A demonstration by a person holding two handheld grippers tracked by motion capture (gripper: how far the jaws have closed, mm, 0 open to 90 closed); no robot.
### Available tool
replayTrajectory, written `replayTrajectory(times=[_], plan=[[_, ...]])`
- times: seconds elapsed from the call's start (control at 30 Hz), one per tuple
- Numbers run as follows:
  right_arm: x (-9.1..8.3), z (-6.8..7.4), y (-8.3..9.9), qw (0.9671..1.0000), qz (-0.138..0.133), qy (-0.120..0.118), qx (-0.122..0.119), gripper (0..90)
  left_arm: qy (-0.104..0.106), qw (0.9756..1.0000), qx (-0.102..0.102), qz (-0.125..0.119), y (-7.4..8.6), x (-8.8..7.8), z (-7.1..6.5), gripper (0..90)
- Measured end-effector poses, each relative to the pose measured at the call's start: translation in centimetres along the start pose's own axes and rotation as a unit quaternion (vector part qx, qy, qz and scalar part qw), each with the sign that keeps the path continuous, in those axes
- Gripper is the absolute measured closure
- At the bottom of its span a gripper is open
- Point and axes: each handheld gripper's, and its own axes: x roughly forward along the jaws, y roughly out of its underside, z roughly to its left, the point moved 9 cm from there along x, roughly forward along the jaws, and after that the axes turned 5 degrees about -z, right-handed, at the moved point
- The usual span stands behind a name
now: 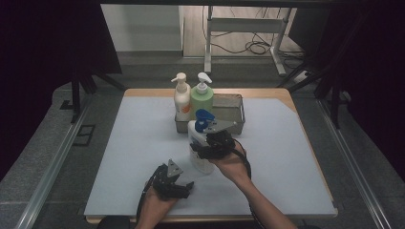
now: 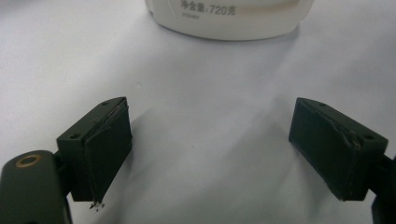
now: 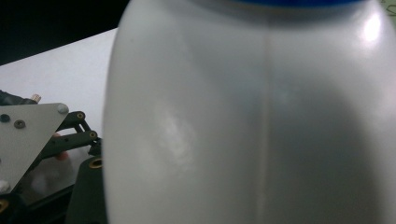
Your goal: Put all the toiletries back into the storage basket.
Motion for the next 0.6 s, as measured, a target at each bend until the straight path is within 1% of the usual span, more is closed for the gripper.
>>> replayTrajectory(times=[0.13,0.33,0.6], plan=[[-0.4,-0.6,-0.1,1.0000,0.001,-0.003,0.006,36.5,0.001,1.0000,0.000,-0.001,0.0,0.0,0.0,13.1],[-1.4,-1.5,-0.9,0.9999,-0.007,-0.008,0.014,36.7,0.000,1.0000,0.000,-0.001,0.0,0.0,0.0,13.1],[-2.6,-2.6,-2.4,0.9999,-0.013,0.004,0.010,36.8,0.000,1.0000,-0.001,-0.001,0.0,0.0,0.0,13.1]])
